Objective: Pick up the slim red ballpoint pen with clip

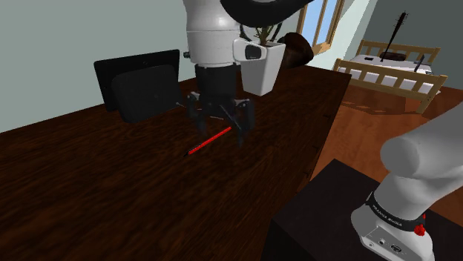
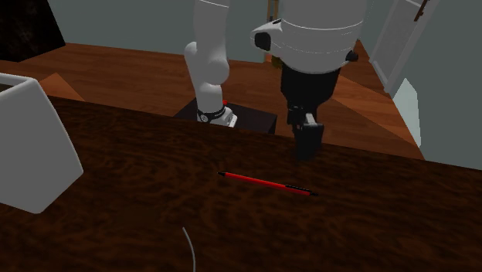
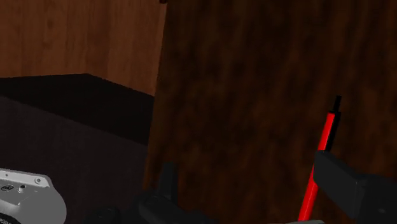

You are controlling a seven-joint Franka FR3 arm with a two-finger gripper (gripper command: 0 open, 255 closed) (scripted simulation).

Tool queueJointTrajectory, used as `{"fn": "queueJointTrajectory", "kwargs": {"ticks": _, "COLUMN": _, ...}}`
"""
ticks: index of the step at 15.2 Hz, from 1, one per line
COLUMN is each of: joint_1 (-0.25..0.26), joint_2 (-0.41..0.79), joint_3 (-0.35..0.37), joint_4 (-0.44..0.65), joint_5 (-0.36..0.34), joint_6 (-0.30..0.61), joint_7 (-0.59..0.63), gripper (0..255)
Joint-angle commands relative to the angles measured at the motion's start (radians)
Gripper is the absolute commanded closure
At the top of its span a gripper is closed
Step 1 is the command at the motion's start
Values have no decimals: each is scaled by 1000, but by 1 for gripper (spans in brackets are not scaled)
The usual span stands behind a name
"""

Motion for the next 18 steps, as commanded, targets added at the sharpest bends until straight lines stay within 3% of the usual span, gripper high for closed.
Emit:
{"fn": "queueJointTrajectory", "kwargs": {"ticks": 1, "joint_1": -269, "joint_2": 95, "joint_3": 310, "joint_4": 64, "joint_5": -85, "joint_6": 35, "joint_7": 140, "gripper": 0}}
{"fn": "queueJointTrajectory", "kwargs": {"ticks": 2, "joint_1": -443, "joint_2": 46, "joint_3": 456, "joint_4": 109, "joint_5": -44, "joint_6": 24, "joint_7": 146, "gripper": 0}}
{"fn": "queueJointTrajectory", "kwargs": {"ticks": 3, "joint_1": -536, "joint_2": -26, "joint_3": 509, "joint_4": 159, "joint_5": 19, "joint_6": 5, "joint_7": 138, "gripper": 0}}
{"fn": "queueJointTrajectory", "kwargs": {"ticks": 5, "joint_1": -664, "joint_2": -161, "joint_3": 550, "joint_4": 263, "joint_5": 135, "joint_6": -42, "joint_7": 136, "gripper": 0}}
{"fn": "queueJointTrajectory", "kwargs": {"ticks": 6, "joint_1": -692, "joint_2": -183, "joint_3": 563, "joint_4": 286, "joint_5": 152, "joint_6": -51, "joint_7": 142, "gripper": 0}}
{"fn": "queueJointTrajectory", "kwargs": {"ticks": 15, "joint_1": -674, "joint_2": -198, "joint_3": 572, "joint_4": 193, "joint_5": 172, "joint_6": 41, "joint_7": 119, "gripper": 0}}
{"fn": "queueJointTrajectory", "kwargs": {"ticks": 16, "joint_1": -671, "joint_2": -196, "joint_3": 569, "joint_4": 192, "joint_5": 170, "joint_6": 39, "joint_7": 121, "gripper": 255}}
{"fn": "queueJointTrajectory", "kwargs": {"ticks": 18, "joint_1": -671, "joint_2": -195, "joint_3": 569, "joint_4": 192, "joint_5": 170, "joint_6": 40, "joint_7": 121, "gripper": 255}}
